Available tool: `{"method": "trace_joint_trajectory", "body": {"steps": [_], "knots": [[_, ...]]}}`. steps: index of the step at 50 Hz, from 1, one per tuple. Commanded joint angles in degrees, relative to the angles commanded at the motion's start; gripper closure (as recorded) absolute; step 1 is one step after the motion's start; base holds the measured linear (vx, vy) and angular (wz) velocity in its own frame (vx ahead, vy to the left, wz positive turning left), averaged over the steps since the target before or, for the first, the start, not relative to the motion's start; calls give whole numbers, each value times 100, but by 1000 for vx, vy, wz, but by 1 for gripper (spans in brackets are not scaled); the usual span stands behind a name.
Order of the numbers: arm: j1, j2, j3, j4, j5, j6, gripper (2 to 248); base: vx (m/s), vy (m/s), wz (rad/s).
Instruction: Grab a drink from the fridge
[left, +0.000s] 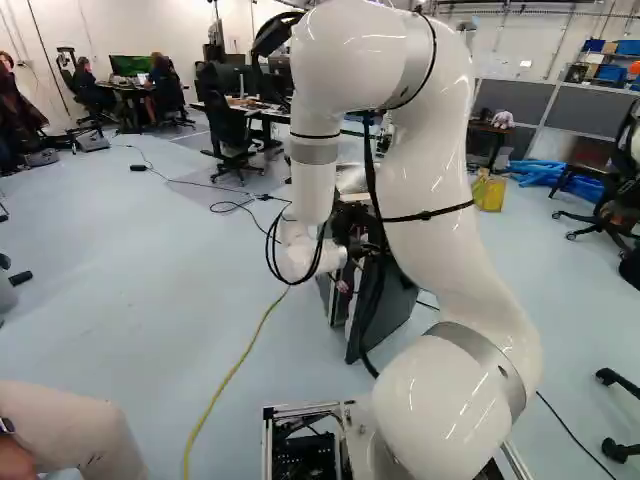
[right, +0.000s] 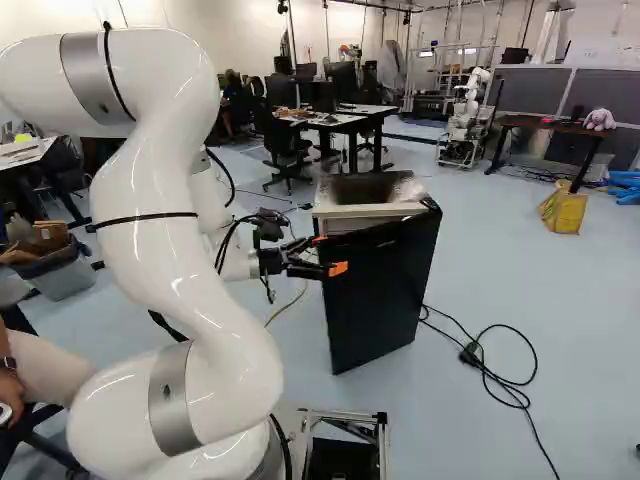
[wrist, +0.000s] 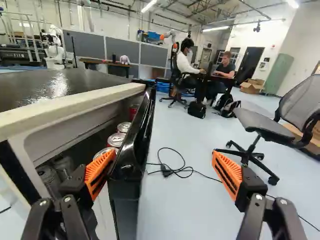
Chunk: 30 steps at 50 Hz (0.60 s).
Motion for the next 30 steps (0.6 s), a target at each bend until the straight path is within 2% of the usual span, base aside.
{"method": "trace_joint_trajectory", "body": {"steps": [14, 30], "knots": [[-126, 68, 198, 199, 90, 0, 3, 0, 0, 0], [-411, 112, 347, 512, 103, 0, 3, 0, 0, 0]]}}
